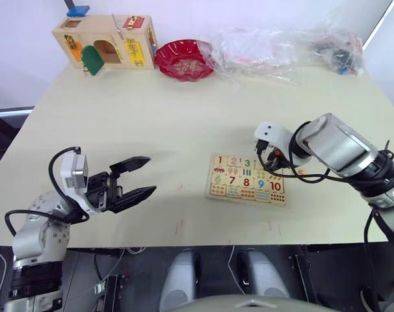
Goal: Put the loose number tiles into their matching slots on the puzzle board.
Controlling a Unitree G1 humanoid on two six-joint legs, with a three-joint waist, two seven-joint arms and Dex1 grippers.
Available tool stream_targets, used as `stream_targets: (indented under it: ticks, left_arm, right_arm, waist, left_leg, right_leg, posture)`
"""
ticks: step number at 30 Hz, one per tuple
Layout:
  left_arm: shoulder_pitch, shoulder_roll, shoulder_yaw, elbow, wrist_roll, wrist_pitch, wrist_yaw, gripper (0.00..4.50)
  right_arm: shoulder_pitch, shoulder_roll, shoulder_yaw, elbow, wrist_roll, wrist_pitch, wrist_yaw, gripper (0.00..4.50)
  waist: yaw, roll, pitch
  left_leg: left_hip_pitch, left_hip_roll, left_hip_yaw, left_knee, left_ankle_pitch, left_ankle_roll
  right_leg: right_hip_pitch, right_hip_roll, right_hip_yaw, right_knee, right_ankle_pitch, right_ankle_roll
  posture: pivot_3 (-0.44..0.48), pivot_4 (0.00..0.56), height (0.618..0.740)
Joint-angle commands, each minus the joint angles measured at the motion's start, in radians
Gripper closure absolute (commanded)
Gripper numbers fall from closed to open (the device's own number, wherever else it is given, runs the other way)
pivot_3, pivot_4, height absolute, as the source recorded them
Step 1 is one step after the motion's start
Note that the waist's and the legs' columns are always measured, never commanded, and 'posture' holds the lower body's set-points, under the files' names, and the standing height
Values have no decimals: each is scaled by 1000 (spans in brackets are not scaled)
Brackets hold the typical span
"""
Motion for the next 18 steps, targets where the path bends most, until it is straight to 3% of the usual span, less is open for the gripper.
stream_targets:
  ticks: [1, 18]
  left_arm:
    - [11, 3, 15, -26, -8, -13, -3, 0]
    - [12, 1, 12, -26, -8, -19, -5, 0]
  right_arm:
    - [-12, -4, -3, -12, 8, -11, -5, 3608]
    - [-15, -11, 10, -16, 11, -24, -1, 3608]
  waist:
    - [0, 0, 0]
    - [0, 0, 0]
  left_leg:
    - [0, 0, 0, 0, 0, 0]
    - [0, 0, 0, 0, 0, 0]
  right_leg:
    - [0, 0, 0, 0, 0, 0]
    - [0, 0, 0, 0, 0, 0]
  posture:
    - [0, 150, 740]
    - [0, 150, 740]
